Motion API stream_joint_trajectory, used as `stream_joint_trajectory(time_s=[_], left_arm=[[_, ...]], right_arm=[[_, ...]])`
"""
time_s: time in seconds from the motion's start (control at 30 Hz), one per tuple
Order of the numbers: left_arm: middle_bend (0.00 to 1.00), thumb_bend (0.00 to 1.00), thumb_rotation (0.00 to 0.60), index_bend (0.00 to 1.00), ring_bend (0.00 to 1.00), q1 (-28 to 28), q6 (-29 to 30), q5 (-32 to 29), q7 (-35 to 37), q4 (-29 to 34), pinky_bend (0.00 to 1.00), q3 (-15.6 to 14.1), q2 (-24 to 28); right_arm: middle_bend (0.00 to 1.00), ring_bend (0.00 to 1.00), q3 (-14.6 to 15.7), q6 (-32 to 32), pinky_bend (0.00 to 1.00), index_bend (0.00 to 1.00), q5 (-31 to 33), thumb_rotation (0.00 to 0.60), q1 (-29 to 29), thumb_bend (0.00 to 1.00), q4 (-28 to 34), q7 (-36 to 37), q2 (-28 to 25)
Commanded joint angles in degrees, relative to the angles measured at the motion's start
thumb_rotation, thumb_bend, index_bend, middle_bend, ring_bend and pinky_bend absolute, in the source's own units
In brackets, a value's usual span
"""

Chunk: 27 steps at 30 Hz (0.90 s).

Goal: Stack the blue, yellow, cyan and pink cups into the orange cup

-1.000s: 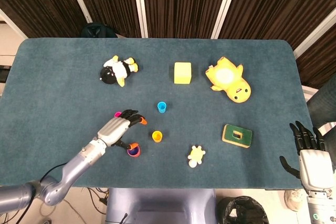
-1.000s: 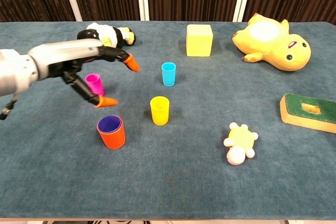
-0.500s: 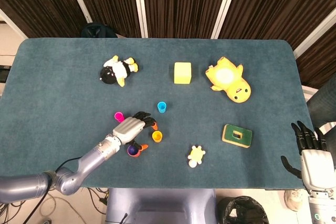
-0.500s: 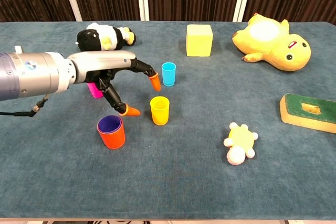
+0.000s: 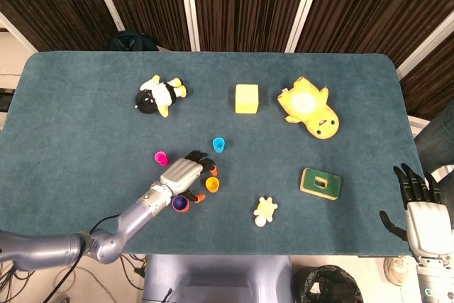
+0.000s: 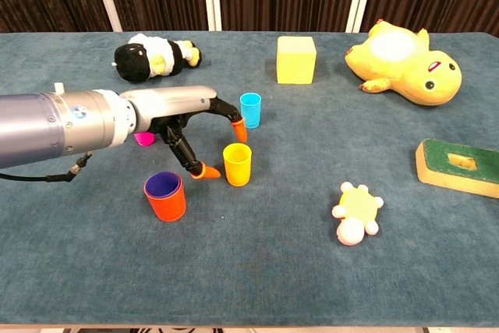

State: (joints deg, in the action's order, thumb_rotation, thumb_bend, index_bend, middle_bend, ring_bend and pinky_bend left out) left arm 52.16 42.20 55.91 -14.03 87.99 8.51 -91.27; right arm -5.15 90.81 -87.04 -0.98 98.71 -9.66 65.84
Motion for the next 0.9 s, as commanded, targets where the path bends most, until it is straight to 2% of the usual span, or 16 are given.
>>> stream_joint_trajectory(time_s=[0.03, 0.73, 0.9], left_arm=[[0.18, 0.21, 0.6, 0.34, 0.05, 0.55, 0.06, -0.52, -0.88, -0.39, 0.02, -0.13, -0.61], [0.2, 0.26, 0.6, 0.4, 0.05, 2.4, 1.82, -3.68, -5.13, -2.87, 0.02, -1.02, -3.55], [0.22, 0.3, 0.6, 0.42, 0.06, 2.66, 1.81, -4.19, -5.35, -3.41, 0.02, -1.02, -4.01]], right_arm=[[0.07, 0.14, -0.04, 0.02, 0.06, 0.05, 0.08, 0.6, 0.02, 0.32, -0.01, 0.08, -0.01], [0.07, 0.14, -0.07, -0.02, 0.06, 0.05, 0.22, 0.6, 0.01, 0.32, -0.12, 0.39, -0.08], [0.07, 0.14, -0.06, -0.05, 0.06, 0.05, 0.28, 0.6, 0.01, 0.32, -0.13, 0.42, -0.05]])
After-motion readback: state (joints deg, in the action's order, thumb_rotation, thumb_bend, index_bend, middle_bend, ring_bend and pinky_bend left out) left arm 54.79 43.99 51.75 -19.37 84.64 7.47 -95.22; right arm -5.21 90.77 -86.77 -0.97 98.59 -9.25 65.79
